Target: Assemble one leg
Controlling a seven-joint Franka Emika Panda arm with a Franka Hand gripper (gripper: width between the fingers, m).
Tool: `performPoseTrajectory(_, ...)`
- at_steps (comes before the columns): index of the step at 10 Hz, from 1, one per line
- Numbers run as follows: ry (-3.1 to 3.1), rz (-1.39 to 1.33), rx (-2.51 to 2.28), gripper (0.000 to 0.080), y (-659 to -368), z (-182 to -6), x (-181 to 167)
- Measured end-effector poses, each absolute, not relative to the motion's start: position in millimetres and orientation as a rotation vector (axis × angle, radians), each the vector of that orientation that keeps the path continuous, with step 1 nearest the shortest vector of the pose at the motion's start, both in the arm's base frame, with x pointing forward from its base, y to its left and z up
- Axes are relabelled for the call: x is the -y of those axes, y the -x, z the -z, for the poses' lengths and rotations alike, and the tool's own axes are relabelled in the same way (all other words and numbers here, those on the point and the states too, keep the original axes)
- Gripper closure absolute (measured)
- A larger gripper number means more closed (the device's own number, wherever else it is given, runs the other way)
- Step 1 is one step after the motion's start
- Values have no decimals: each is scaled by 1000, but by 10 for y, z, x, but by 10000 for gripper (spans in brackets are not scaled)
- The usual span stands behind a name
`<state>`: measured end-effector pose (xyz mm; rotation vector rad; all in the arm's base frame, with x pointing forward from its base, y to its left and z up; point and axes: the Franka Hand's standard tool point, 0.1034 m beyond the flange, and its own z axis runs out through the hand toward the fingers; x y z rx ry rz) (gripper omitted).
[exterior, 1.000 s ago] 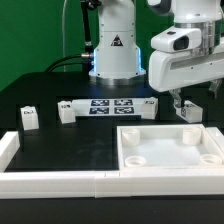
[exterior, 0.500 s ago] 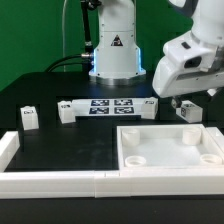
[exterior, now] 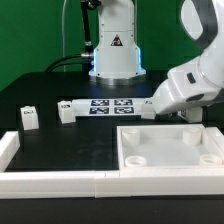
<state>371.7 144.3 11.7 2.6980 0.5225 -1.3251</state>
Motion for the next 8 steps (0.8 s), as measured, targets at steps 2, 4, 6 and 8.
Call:
performPoseTrajectory(2,-2641,1428,-520,150,-3793,-47,-1493)
performPoseTrajectory(4,-2641,1430,-521,150,-3789,-48,-1486)
performPoseTrajectory(6,-2640,1431,-521,150,-3788,-46,-1480)
performPoseTrajectory(8,-2640,1431,-521,414,-3787,-45,-1481)
